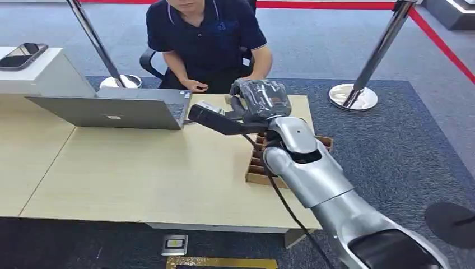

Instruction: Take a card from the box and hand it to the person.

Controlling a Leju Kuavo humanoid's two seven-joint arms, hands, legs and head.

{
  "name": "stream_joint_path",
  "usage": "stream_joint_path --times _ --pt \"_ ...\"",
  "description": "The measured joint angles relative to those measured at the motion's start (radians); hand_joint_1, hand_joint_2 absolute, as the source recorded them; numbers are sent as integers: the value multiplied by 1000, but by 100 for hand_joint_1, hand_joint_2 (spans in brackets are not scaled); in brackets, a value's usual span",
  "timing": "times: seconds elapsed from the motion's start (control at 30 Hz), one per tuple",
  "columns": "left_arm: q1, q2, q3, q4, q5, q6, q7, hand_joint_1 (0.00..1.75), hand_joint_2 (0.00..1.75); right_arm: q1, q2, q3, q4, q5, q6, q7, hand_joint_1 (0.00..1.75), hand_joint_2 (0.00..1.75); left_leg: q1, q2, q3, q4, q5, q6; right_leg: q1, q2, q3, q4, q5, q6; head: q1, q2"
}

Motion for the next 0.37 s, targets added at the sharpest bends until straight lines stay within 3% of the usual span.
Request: stream_joint_path --times 0.37 --pt "0 0 -1 1 -7 -6 4 0 0 -46 42 0 143 7 -19 26 138 175 0 0 0 0 0 0 0 0 0 0 0 0 0 0"
